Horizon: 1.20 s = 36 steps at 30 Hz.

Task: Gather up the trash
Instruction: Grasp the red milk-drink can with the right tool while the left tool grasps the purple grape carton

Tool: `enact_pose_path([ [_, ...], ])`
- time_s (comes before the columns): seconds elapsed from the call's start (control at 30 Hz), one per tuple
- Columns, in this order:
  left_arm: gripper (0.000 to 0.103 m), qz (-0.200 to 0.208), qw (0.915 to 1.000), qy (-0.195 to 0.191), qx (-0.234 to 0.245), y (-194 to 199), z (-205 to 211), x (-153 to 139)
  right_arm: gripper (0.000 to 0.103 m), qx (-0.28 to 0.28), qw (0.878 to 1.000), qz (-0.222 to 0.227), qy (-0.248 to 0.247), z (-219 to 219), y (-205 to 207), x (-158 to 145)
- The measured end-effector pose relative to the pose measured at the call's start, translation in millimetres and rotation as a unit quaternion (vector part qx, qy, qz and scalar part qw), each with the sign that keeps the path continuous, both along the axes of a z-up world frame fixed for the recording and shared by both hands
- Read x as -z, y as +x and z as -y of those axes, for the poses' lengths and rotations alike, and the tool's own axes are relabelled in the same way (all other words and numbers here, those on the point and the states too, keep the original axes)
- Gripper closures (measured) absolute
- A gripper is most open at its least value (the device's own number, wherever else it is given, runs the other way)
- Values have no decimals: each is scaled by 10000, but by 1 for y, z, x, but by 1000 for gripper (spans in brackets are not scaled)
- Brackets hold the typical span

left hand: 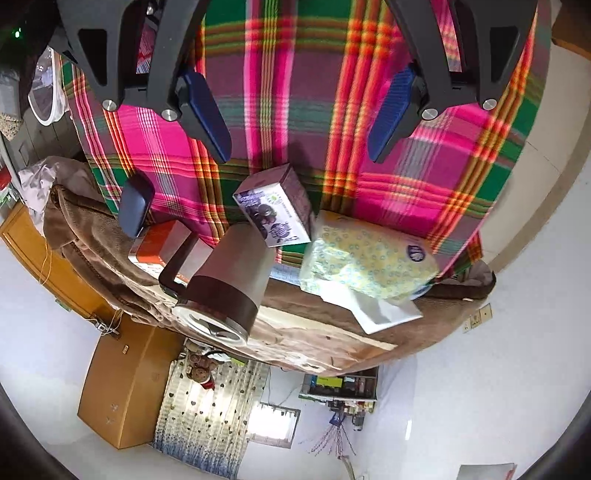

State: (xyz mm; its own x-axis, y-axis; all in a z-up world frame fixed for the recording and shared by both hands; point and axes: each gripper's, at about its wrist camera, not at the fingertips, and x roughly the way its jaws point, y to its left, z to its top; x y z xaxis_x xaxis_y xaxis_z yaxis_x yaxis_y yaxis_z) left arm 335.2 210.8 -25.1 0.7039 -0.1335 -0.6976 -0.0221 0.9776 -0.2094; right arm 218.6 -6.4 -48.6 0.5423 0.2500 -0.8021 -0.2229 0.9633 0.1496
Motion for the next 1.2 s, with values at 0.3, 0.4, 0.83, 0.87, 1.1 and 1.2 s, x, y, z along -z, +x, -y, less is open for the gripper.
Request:
enact_pose_path([
  [0.3,22,-153,9998,-95,61,47,18,15,49,180,9996,174,-141,16,10,1],
  [0.4,22,-179,9998,-97,-57,61,21,18,49,209,9991,241,-279,19,15,2],
  [0.83,22,-418,9977,370,-397,109,43,40,49,275,9992,233,-164,30,25,4],
  [0.87,22,-432,9973,415,-417,110,44,42,49,276,9992,230,-150,31,26,4],
  [1.1,28,-614,9953,588,-459,118,49,53,49,307,9993,215,-44,36,27,5],
  [1.2,43,-685,9947,605,-469,119,51,56,49,313,9993,205,-27,38,26,4],
])
